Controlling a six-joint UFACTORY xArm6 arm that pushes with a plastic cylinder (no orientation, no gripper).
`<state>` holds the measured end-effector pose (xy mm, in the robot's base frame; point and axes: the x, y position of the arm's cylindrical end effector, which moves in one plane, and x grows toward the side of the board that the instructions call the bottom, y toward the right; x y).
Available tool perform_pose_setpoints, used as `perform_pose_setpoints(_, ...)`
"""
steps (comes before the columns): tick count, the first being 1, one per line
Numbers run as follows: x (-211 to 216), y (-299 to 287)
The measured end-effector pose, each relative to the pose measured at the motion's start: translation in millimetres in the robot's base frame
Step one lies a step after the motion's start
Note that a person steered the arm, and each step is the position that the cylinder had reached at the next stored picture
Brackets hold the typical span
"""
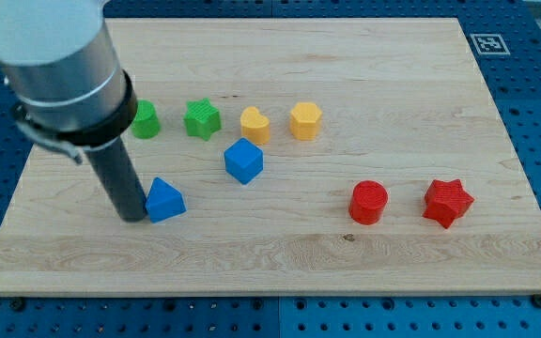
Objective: Push the red blocks towards the blue triangle
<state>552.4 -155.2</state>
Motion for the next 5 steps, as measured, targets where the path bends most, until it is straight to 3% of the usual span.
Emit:
perform_pose_setpoints(1, 36.7, 11.5)
perform_pose_setpoints(2, 59.0, 87.1)
perform_pose_setpoints(5, 58.7, 390.9)
